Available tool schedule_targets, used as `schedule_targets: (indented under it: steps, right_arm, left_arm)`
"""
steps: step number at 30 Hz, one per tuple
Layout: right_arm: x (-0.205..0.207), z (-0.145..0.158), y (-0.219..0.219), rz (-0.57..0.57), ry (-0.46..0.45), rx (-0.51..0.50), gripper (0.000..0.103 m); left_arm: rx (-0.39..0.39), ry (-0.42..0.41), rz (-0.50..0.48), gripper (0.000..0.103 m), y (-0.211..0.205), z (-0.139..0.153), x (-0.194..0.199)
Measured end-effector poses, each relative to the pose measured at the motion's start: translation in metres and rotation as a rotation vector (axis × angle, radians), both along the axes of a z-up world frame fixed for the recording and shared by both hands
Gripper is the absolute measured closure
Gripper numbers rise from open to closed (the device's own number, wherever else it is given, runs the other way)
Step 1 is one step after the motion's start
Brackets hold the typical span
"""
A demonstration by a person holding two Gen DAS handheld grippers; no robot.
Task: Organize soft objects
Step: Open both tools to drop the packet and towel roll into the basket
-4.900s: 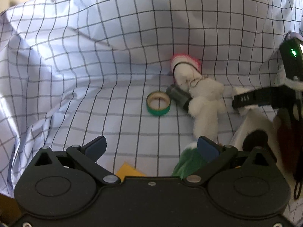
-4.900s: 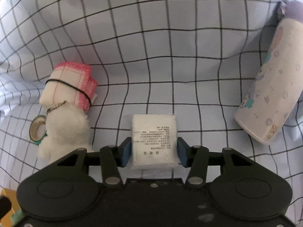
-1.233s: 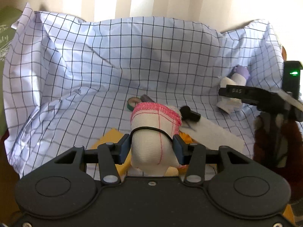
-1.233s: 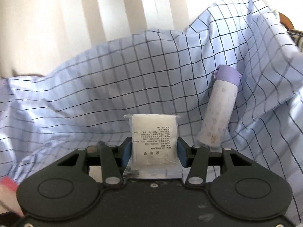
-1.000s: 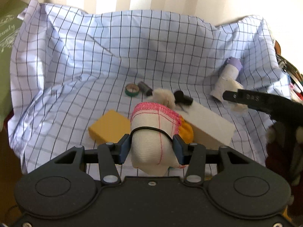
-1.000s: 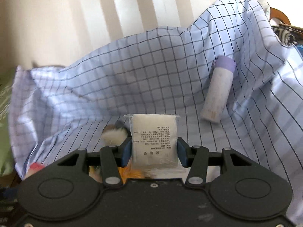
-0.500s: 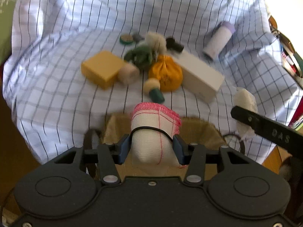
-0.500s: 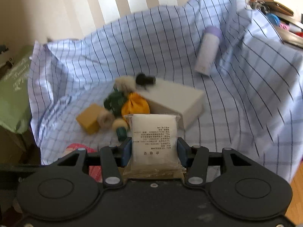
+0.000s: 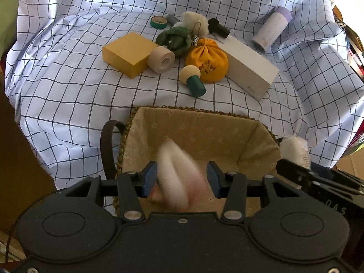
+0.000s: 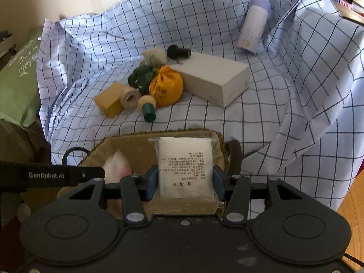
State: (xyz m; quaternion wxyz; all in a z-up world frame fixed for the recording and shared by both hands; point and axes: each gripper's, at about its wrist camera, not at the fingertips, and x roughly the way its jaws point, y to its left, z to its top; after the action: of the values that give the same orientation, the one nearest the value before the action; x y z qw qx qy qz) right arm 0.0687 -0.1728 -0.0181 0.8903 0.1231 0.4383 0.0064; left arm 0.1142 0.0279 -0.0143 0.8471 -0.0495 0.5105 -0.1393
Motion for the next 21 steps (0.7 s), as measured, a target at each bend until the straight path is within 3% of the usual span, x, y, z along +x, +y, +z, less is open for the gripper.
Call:
schedule_targets:
  steps: [6, 9, 21]
  right_arm:
    - [0.003, 0.001, 0.004, 0.03, 0.018, -0.007, 0.051]
    - [0.005, 0.002, 0.005, 0.037, 0.028, -0.008, 0.044]
    - [0.011, 0.01, 0.005, 0.056, 0.043, -0.016, 0.039]
  left_arm:
    - [0.002, 0.007, 0.006, 0.047, 0.001, 0.001, 0.001]
    - [0.01, 0.005, 0.005, 0.047, 0.0, 0.002, 0.001]
    - [0.02, 0.03, 0.014, 0.047, 0.001, 0.003, -0.001]
